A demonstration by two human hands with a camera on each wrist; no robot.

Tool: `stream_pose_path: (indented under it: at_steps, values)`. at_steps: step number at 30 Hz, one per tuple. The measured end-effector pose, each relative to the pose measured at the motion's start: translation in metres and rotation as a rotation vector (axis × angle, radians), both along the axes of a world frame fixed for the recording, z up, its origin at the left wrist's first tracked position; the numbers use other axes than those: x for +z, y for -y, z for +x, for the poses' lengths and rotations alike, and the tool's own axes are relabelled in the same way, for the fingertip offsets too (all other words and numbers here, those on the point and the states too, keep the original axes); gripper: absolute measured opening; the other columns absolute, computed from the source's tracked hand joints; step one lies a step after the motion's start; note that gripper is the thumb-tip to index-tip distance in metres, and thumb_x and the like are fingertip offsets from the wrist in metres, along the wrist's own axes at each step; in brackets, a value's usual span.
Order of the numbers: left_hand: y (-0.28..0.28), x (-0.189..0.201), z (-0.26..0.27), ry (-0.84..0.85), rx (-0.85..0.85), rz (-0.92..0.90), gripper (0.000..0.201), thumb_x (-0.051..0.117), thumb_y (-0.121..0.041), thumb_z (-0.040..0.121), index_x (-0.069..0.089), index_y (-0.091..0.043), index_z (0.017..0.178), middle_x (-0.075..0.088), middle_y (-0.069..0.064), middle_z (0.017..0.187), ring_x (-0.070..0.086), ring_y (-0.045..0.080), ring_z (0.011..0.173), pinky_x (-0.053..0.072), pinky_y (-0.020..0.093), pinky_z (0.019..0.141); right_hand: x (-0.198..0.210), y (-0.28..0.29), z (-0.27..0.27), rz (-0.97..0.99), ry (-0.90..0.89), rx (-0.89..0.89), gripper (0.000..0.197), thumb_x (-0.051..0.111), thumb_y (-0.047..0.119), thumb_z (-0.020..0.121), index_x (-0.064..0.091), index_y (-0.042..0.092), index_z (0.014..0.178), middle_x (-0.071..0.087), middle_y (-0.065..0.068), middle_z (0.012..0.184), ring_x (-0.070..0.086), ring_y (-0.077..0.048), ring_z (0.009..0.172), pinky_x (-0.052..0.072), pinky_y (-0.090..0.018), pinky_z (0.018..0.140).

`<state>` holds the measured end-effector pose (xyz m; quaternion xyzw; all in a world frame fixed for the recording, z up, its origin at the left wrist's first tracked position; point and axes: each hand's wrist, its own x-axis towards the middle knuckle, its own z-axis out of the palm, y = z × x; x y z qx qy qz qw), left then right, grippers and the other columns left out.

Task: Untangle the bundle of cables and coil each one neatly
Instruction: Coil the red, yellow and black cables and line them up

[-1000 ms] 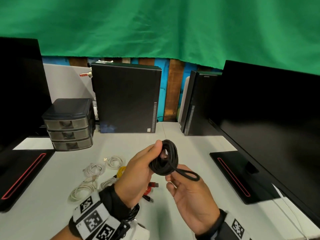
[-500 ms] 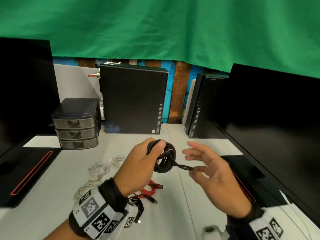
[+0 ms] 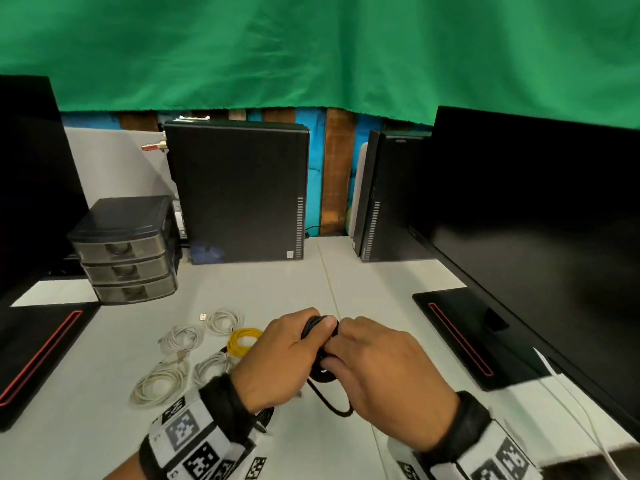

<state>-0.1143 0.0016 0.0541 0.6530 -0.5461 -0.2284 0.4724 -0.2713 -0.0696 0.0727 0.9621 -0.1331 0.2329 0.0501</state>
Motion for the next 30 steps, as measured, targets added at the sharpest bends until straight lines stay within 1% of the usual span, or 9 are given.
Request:
stream_pose_path:
  at_steps: [4, 9, 13, 15, 18, 21, 23, 25, 30]
  values:
    - [0.000, 0.010, 0.012, -0.217, -0.095, 0.033, 0.046, 0.048, -0.040, 0.103, 0.053, -0.018, 0.062, 0.053, -0.002, 0.060, 0.045, 0.017, 0.061, 0.039, 0.028, 0.067, 0.024, 0.013, -0.011, -0.042, 0.313, -0.021, 0.012, 0.058, 0.022, 0.095, 0.067, 0.017, 0.090, 0.054, 0.006, 0.080, 0.050, -0.013, 0.068, 0.048, -0.029, 0.052]
    - [-0.004, 0.018, 0.018, -0.396, -0.202, 0.057, 0.040, 0.051, -0.045, 0.099, 0.059, -0.023, 0.068, 0.052, 0.000, 0.064, 0.043, 0.018, 0.063, 0.040, 0.036, 0.070, 0.041, 0.051, -0.034, 0.103, 0.635, -0.089, 0.013, 0.060, 0.017, 0.097, 0.069, 0.008, 0.094, 0.056, 0.006, 0.081, 0.053, -0.007, 0.069, 0.040, -0.012, 0.065]
    - [-0.006, 0.018, 0.010, -0.292, -0.198, 0.054, 0.041, 0.046, -0.055, 0.095, 0.064, -0.024, 0.074, 0.051, -0.003, 0.065, 0.039, 0.025, 0.068, 0.034, 0.041, 0.068, 0.020, 0.063, -0.028, 0.342, 0.424, -0.174, 0.008, 0.060, 0.022, 0.096, 0.069, 0.022, 0.096, 0.065, 0.014, 0.085, 0.060, 0.000, 0.074, 0.042, -0.013, 0.068]
    - [-0.009, 0.020, 0.007, -0.238, -0.146, 0.043, 0.051, 0.040, -0.059, 0.099, 0.061, -0.021, 0.073, 0.049, -0.003, 0.065, 0.040, 0.022, 0.068, 0.036, 0.037, 0.069, 0.017, 0.061, -0.027, 0.518, 0.326, -0.149, 0.014, 0.059, 0.022, 0.097, 0.067, 0.031, 0.103, 0.068, 0.020, 0.093, 0.063, 0.005, 0.092, 0.046, -0.013, 0.077]
    - [-0.008, 0.023, 0.005, -0.195, -0.054, 0.021, 0.053, 0.030, -0.053, 0.101, 0.053, -0.019, 0.066, 0.045, -0.002, 0.064, 0.041, 0.014, 0.063, 0.037, 0.024, 0.064, 0.017, 0.045, -0.022, 0.670, 0.164, -0.035, 0.032, 0.051, 0.050, 0.097, 0.057, 0.041, 0.127, 0.068, 0.024, 0.107, 0.061, 0.003, 0.108, 0.052, -0.024, 0.089]
    - [-0.007, 0.022, 0.001, -0.392, -0.025, 0.005, 0.053, 0.036, -0.037, 0.105, 0.063, -0.022, 0.063, 0.054, -0.001, 0.066, 0.049, 0.013, 0.066, 0.042, 0.019, 0.066, 0.005, 0.025, -0.008, 0.669, 0.046, 0.052, 0.052, 0.039, 0.069, 0.092, 0.040, 0.047, 0.139, 0.069, 0.018, 0.106, 0.066, -0.007, 0.087, 0.056, -0.032, 0.078]
    - [-0.006, 0.022, 0.001, -0.657, -0.039, -0.039, 0.039, 0.045, -0.028, 0.101, 0.077, -0.014, 0.082, 0.060, 0.010, 0.079, 0.055, 0.020, 0.078, 0.047, 0.032, 0.079, -0.001, 0.019, 0.001, 0.769, 0.179, 0.128, 0.042, 0.044, 0.060, 0.096, 0.045, 0.043, 0.135, 0.071, 0.013, 0.101, 0.065, -0.016, 0.073, 0.056, -0.034, 0.067]
    - [-0.007, 0.021, 0.004, -0.864, -0.112, -0.077, 0.037, 0.047, -0.023, 0.097, 0.071, 0.003, 0.107, 0.057, 0.017, 0.088, 0.052, 0.026, 0.080, 0.046, 0.042, 0.085, -0.003, 0.020, 0.006, 0.849, 0.347, 0.150, 0.029, 0.050, 0.048, 0.099, 0.057, 0.035, 0.124, 0.070, 0.014, 0.100, 0.066, -0.015, 0.078, 0.055, -0.028, 0.069]
    - [-0.005, 0.013, -0.003, -0.964, -0.178, 0.040, 0.047, 0.048, -0.022, 0.097, 0.055, 0.018, 0.119, 0.054, 0.015, 0.083, 0.058, 0.026, 0.081, 0.052, 0.035, 0.080, -0.013, 0.018, 0.007, 0.734, 0.451, 0.031, 0.033, 0.044, 0.055, 0.097, 0.056, 0.025, 0.093, 0.058, 0.009, 0.087, 0.059, -0.013, 0.082, 0.049, -0.022, 0.071]
